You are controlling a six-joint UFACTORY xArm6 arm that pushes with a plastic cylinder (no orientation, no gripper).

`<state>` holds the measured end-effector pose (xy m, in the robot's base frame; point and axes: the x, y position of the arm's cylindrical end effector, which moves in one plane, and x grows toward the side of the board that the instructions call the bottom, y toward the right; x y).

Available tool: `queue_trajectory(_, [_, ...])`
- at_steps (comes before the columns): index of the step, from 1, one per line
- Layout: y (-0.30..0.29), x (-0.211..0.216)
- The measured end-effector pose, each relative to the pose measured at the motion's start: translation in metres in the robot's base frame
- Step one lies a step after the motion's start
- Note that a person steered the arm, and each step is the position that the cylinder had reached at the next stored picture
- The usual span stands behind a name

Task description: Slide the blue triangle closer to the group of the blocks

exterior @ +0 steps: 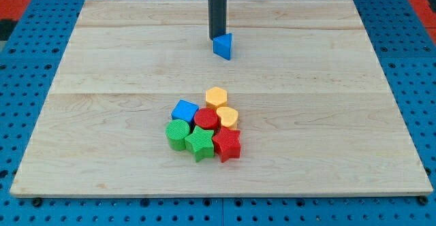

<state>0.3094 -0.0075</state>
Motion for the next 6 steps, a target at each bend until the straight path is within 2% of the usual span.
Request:
queue_trajectory(1, [0.004, 0.003])
queue_trajectory(2, [0.018, -0.012])
queue_trajectory(3, [0.035, 0.02])
queue_trajectory(4, [0.014, 0.045])
queue_trajectory(5, [-0.024, 0.039])
queue_trajectory(6, [-0.033, 0.047])
